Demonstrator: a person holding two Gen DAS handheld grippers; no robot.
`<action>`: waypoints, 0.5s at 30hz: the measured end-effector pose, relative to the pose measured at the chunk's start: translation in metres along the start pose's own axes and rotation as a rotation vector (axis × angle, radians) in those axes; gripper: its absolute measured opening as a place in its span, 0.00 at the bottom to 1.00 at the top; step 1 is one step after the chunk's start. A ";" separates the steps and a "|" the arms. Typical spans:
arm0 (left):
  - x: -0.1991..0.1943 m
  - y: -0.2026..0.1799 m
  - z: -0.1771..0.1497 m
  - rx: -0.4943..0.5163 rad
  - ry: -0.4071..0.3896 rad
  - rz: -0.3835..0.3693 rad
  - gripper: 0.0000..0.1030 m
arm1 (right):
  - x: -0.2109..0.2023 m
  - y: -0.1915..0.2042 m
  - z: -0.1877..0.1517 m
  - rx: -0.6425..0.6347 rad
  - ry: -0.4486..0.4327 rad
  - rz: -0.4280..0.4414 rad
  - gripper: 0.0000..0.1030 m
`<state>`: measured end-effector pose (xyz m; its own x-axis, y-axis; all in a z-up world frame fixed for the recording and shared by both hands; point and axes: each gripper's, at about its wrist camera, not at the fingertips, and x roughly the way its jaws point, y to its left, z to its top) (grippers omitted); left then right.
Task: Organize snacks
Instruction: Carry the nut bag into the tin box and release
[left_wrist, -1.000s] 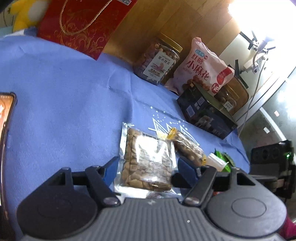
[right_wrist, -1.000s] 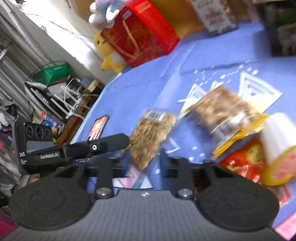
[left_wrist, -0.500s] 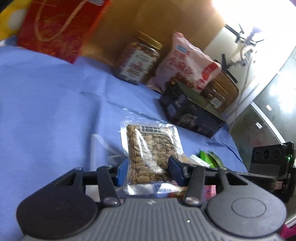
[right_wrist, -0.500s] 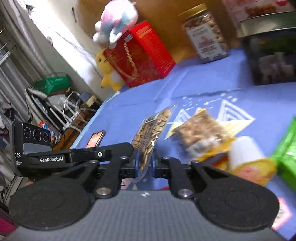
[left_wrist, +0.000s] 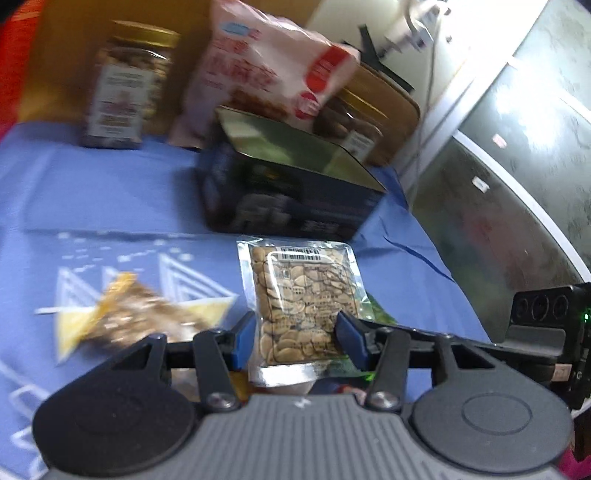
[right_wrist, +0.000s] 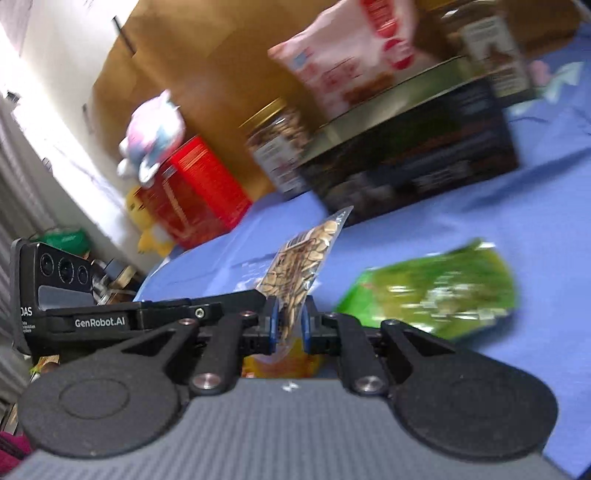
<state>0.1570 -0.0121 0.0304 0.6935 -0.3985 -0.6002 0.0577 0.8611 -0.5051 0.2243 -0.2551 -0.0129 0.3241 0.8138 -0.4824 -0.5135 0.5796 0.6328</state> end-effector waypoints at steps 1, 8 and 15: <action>0.006 -0.004 0.001 0.006 0.012 -0.002 0.46 | -0.003 -0.005 -0.001 0.009 -0.005 -0.007 0.15; 0.012 -0.032 0.031 0.087 -0.011 -0.002 0.45 | -0.018 -0.019 0.017 0.010 -0.078 0.010 0.15; 0.026 -0.053 0.101 0.184 -0.137 0.045 0.46 | -0.011 -0.008 0.082 -0.131 -0.221 -0.013 0.15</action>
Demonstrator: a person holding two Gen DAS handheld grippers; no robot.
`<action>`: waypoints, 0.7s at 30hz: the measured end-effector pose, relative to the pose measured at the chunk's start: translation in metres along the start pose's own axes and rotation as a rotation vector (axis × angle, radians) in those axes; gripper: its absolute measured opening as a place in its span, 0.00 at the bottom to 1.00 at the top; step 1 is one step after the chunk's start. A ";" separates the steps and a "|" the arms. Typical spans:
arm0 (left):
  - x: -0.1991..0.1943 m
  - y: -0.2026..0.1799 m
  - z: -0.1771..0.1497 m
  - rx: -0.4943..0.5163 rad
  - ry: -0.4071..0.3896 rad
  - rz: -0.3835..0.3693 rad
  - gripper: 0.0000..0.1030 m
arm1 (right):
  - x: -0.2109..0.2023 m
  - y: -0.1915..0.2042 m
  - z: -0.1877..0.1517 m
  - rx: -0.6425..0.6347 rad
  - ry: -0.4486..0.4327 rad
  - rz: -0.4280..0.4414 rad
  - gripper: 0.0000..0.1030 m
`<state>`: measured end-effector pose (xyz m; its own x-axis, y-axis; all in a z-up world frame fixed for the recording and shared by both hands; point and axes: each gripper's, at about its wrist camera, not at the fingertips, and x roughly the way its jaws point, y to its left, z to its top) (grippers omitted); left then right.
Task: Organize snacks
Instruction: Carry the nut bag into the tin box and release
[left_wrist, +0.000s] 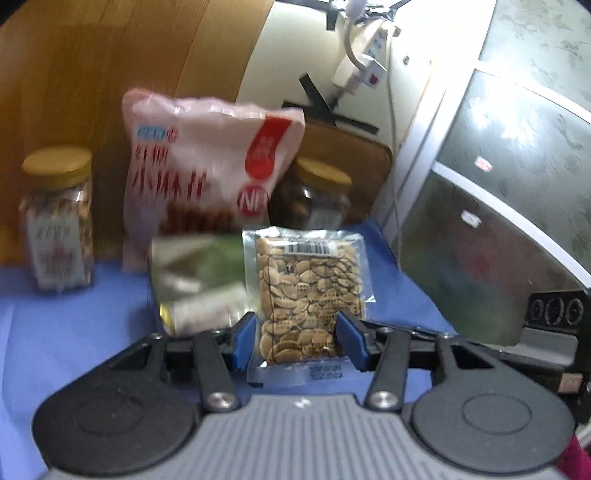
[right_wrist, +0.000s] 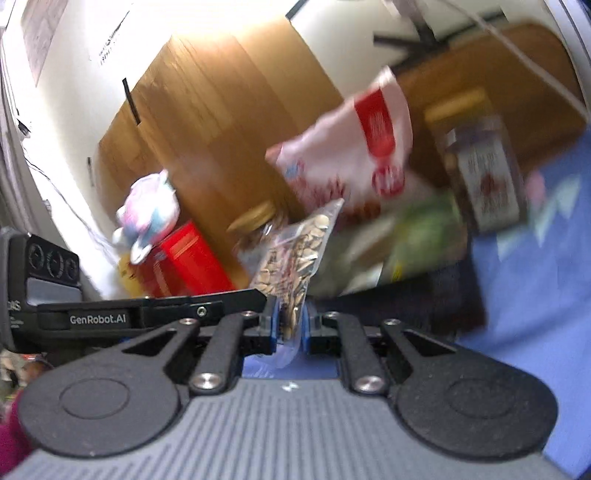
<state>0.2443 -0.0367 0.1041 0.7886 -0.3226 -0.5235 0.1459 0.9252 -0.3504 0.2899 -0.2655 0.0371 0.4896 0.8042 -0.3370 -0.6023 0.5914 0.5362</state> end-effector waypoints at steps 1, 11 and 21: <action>0.010 0.004 0.009 -0.006 0.001 0.002 0.46 | 0.006 -0.002 0.007 -0.015 -0.008 -0.016 0.15; 0.111 0.017 0.026 -0.007 0.148 0.035 0.45 | 0.045 -0.062 0.029 -0.087 0.048 -0.200 0.18; 0.123 0.011 0.016 -0.016 0.162 0.044 0.48 | 0.019 -0.060 0.026 -0.178 -0.153 -0.353 0.47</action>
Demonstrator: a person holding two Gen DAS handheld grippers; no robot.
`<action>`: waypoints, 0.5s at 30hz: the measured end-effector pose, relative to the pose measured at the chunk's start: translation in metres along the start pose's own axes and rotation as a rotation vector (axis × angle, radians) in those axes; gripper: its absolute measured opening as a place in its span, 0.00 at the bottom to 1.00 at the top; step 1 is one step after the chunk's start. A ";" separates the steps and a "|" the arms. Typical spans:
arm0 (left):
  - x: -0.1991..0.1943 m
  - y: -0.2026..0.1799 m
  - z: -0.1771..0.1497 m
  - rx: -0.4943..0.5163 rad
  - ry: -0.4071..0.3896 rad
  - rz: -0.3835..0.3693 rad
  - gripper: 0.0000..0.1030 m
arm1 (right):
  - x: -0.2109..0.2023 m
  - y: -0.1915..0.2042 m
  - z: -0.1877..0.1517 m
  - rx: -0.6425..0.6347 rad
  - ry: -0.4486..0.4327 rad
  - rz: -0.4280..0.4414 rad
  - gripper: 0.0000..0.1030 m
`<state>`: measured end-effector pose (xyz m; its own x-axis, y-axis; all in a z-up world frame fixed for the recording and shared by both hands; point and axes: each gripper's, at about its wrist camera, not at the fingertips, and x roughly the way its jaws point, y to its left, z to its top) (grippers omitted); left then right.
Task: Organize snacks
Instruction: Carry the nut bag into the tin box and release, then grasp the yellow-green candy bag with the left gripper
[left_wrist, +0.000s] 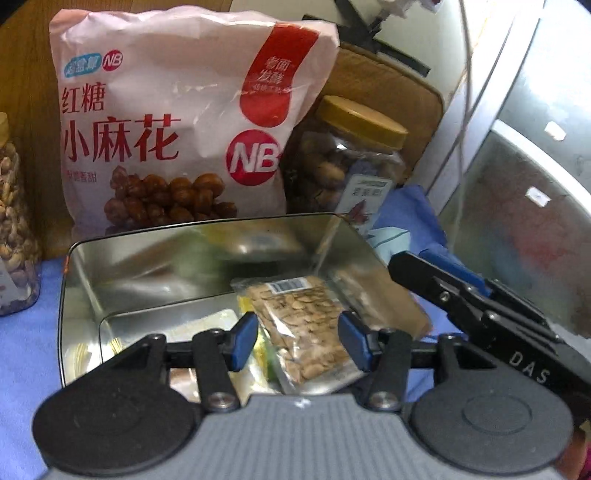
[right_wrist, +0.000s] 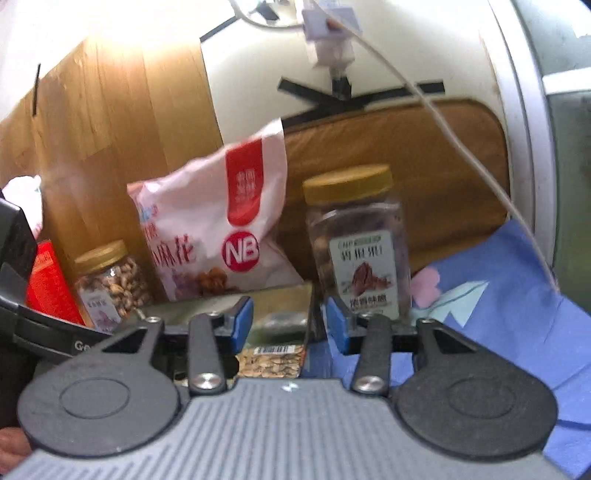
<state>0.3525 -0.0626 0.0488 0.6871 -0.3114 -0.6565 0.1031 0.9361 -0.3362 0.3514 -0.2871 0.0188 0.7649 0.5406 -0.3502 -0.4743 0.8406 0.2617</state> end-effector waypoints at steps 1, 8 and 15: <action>-0.008 -0.002 -0.002 -0.002 -0.014 -0.012 0.48 | -0.003 0.001 0.003 0.004 -0.001 0.010 0.47; -0.072 -0.018 -0.043 0.055 -0.084 -0.091 0.57 | -0.054 0.005 -0.019 0.068 0.067 0.134 0.47; -0.060 -0.015 -0.098 0.003 0.076 -0.057 0.57 | -0.071 -0.004 -0.070 0.221 0.257 0.136 0.48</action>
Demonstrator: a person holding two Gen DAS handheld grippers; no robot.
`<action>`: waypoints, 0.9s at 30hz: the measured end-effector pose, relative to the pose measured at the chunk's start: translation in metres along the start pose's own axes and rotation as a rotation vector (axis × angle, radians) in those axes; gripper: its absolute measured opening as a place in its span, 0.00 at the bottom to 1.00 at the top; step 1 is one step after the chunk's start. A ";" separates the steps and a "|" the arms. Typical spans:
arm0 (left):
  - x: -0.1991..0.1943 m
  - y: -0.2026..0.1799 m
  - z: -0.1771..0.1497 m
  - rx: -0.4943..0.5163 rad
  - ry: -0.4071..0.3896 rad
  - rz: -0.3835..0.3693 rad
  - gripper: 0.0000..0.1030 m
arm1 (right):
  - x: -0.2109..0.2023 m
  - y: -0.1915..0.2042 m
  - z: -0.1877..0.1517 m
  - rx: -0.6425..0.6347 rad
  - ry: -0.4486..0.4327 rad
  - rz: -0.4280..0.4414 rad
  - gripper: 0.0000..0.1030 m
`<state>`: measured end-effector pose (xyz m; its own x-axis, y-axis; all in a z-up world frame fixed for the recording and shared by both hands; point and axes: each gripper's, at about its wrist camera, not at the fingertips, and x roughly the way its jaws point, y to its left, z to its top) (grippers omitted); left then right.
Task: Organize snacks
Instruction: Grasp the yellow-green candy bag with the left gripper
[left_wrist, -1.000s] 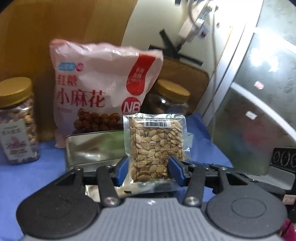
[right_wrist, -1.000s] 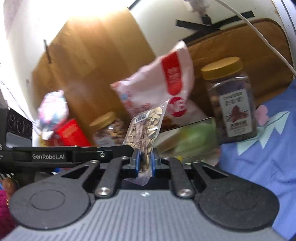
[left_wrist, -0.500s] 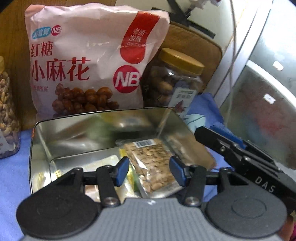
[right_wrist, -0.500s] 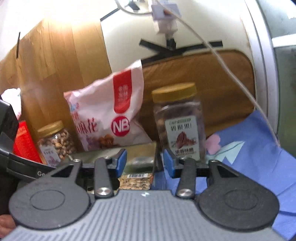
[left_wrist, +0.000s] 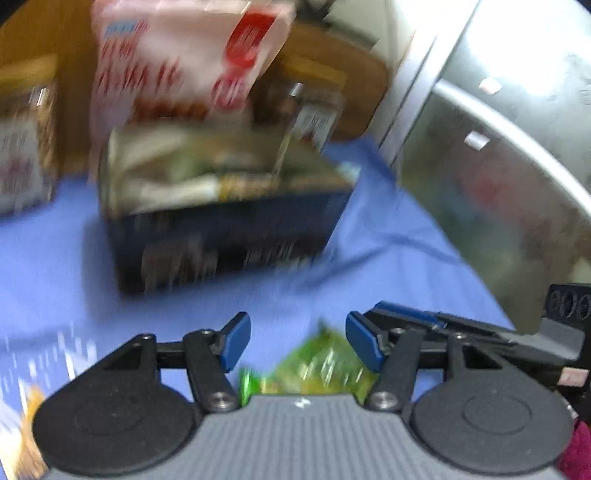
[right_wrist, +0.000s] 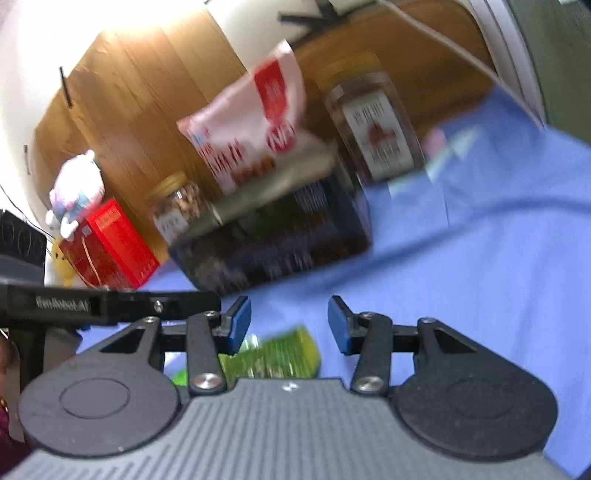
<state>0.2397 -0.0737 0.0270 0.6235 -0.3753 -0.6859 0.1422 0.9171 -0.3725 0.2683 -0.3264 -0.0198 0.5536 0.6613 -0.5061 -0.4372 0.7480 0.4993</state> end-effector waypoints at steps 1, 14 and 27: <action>0.004 0.004 -0.004 -0.036 0.034 -0.003 0.57 | 0.002 -0.001 -0.002 0.015 0.024 -0.002 0.48; 0.008 -0.070 -0.044 0.143 0.050 0.034 0.47 | -0.049 -0.016 -0.036 0.091 0.050 0.018 0.42; 0.023 -0.130 -0.068 0.236 0.120 -0.109 0.51 | -0.158 -0.065 -0.063 0.297 -0.107 -0.021 0.44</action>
<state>0.1834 -0.2105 0.0171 0.5011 -0.4738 -0.7242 0.3870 0.8712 -0.3021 0.1650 -0.4758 -0.0167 0.6384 0.6250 -0.4493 -0.2080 0.7020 0.6811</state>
